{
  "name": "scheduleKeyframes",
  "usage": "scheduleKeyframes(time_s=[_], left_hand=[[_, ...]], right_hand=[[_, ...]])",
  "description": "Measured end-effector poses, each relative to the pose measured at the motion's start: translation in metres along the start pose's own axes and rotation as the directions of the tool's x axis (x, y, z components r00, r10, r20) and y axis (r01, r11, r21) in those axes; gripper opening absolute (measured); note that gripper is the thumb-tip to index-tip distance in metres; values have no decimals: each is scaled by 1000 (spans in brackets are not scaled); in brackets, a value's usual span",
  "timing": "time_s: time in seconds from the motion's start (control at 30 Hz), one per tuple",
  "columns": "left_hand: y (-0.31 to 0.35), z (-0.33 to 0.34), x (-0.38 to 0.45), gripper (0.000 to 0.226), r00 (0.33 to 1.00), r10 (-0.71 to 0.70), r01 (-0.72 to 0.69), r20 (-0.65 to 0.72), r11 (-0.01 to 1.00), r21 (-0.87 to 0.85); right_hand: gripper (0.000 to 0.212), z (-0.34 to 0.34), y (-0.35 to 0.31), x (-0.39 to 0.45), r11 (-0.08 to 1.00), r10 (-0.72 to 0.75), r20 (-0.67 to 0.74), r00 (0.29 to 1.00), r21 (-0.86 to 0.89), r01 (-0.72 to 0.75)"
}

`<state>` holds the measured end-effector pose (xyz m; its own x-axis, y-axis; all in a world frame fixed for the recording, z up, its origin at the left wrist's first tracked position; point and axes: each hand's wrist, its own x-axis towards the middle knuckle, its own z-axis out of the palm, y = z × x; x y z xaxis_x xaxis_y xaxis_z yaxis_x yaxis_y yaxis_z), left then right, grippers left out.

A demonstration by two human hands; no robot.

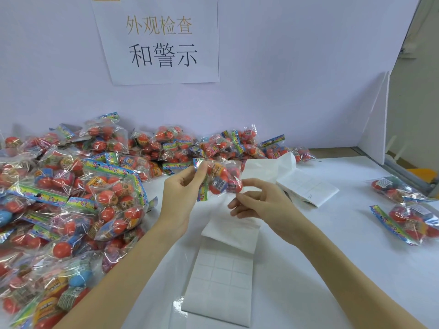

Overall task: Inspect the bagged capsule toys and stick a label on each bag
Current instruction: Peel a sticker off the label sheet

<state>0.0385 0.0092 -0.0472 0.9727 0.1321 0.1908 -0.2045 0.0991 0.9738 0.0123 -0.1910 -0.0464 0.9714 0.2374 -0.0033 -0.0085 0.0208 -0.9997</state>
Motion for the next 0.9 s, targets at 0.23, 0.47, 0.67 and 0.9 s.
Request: scheduleKeyframes(time_s=[0.23,0.47,0.67,0.9], left_hand=[[1,7,-6,16,969,-19,8,246,999,43],[4,2,-1,19,984,32,-29,174,999,-16],[10,-3,0,24,952,-5,75,305,973,-219],[10,-8,0,15,921,-93,147,377,982,-115]], right_hand=[[25,-3,-2,1,996,-37,-74,997,84,43],[29,-5,-8,-1,996,-27,-4,1000,87,28],[44,-4,-13,-3,994,21,144,989,106,-37],[54,2,-11,-3,999,12,-41,999,37,-11]])
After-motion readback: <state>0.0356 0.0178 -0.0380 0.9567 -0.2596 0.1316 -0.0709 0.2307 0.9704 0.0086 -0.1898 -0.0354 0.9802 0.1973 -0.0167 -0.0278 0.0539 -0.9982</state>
